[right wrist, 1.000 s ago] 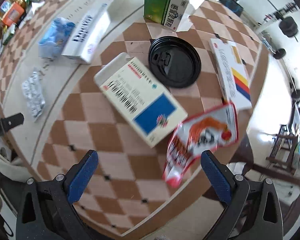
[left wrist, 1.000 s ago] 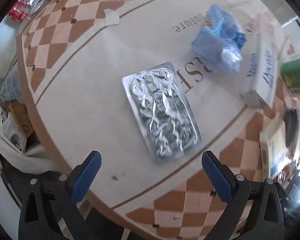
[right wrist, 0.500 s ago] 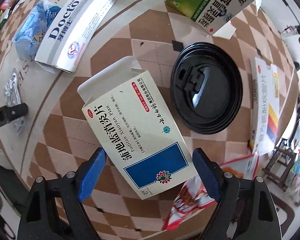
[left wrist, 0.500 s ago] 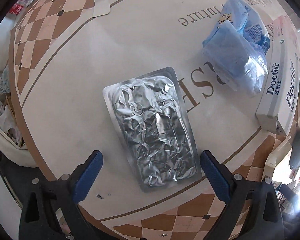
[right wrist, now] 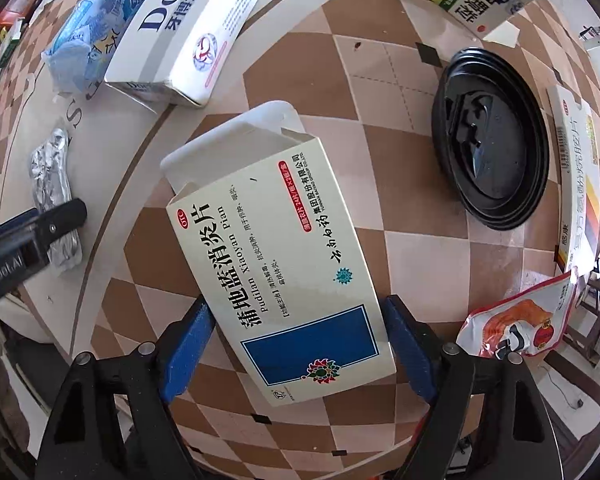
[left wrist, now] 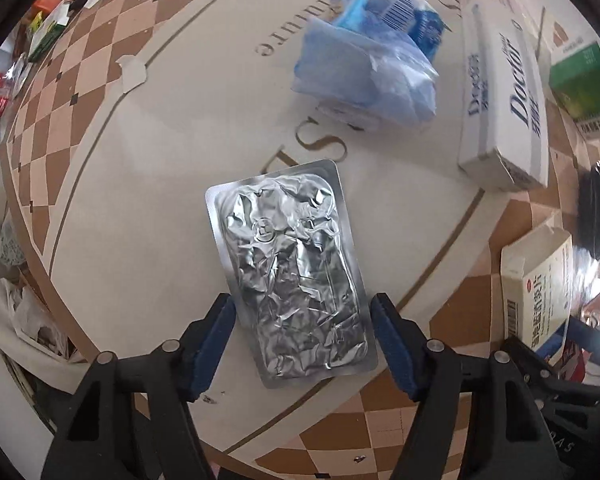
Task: Collect trash
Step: 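Grasp the foil blister pack with the left gripper while the right grasps the medicine box, then carry the blister pack and medicine box over the trash bin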
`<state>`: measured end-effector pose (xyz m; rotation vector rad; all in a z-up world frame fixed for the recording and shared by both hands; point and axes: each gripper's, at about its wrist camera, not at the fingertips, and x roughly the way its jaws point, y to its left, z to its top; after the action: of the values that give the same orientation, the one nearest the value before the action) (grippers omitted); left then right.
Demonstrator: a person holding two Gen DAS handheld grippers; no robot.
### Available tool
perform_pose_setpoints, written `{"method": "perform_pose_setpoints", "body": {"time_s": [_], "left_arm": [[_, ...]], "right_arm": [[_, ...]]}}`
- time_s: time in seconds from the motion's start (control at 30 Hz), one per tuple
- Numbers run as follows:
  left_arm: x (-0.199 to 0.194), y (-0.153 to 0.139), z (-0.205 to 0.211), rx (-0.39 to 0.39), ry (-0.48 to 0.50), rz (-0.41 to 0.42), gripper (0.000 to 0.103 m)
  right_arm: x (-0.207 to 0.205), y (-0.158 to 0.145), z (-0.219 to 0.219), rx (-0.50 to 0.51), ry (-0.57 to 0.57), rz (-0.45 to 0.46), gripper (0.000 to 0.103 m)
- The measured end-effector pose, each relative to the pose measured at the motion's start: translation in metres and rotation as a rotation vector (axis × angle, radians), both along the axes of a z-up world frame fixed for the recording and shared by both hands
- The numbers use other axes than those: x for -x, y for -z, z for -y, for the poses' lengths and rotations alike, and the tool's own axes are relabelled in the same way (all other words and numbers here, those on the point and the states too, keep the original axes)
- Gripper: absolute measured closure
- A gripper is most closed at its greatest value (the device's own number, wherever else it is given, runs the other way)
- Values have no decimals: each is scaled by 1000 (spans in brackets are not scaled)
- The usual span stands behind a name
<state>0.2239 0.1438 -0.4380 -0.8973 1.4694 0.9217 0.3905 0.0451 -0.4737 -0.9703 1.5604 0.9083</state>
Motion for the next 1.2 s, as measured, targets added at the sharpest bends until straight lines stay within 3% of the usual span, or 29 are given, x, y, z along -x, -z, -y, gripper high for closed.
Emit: {"method": "perform_pose_setpoints", "body": {"time_s": [0.1,0.2,0.33,0.6,0.73,0.93,1.2], "left_arm": [[-7,2,24,9,80,-13,36],[-6,2,36,-6,72,-6,36],[3,2,31,20,18,20,35],[13,5,24,13,36,25,37],[3,4,37,-7,58,12,37],[-1,-11,54,-37,85,20,37],[8,-44,61,-79,95,96,37]], "right_arm": [[-12,1,17,3,71,-23,18],[-16,4,31,16,109,-52,17],[-13,7,30,29,72,-18,16],[10,6,23,18,15,66,14],[34,-8,33,-27,-6,76,23],[48,-14,34,-63,25,65,23],[36,-49,65,-138,92,30,23]]}}
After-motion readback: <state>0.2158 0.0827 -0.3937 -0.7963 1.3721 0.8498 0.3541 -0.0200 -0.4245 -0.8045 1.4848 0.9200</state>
